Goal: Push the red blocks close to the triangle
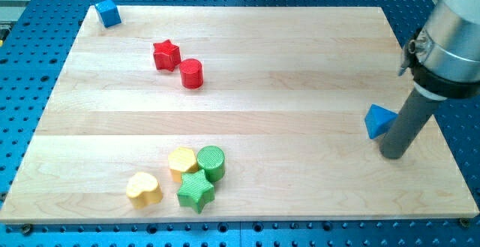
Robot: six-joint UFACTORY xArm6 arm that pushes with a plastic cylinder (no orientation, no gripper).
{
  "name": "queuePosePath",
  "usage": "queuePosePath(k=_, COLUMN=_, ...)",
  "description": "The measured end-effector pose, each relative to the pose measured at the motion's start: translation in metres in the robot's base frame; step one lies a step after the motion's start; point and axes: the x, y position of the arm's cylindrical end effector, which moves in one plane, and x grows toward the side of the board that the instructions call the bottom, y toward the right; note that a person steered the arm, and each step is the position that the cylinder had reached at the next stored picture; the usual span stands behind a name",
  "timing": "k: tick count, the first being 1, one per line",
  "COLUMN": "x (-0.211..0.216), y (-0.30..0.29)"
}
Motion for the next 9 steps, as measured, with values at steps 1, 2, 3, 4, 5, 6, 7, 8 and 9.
queuePosePath(k=1, x=-0.018, y=-0.011)
queuePosePath(k=2, x=-0.050, y=0.003)
queuePosePath(k=3, x=-0.074, y=0.003)
queuePosePath(k=4, x=-0.044, y=-0.027)
queuePosePath(k=5, x=-0.012, y=-0.094)
queuePosePath(k=6, x=-0.042, y=-0.104)
queuePosePath(k=7, x=-0.065, y=-0.146)
queuePosePath(k=8, x=-0.066, y=-0.223)
queuePosePath(k=9, x=-0.077, y=-0.307)
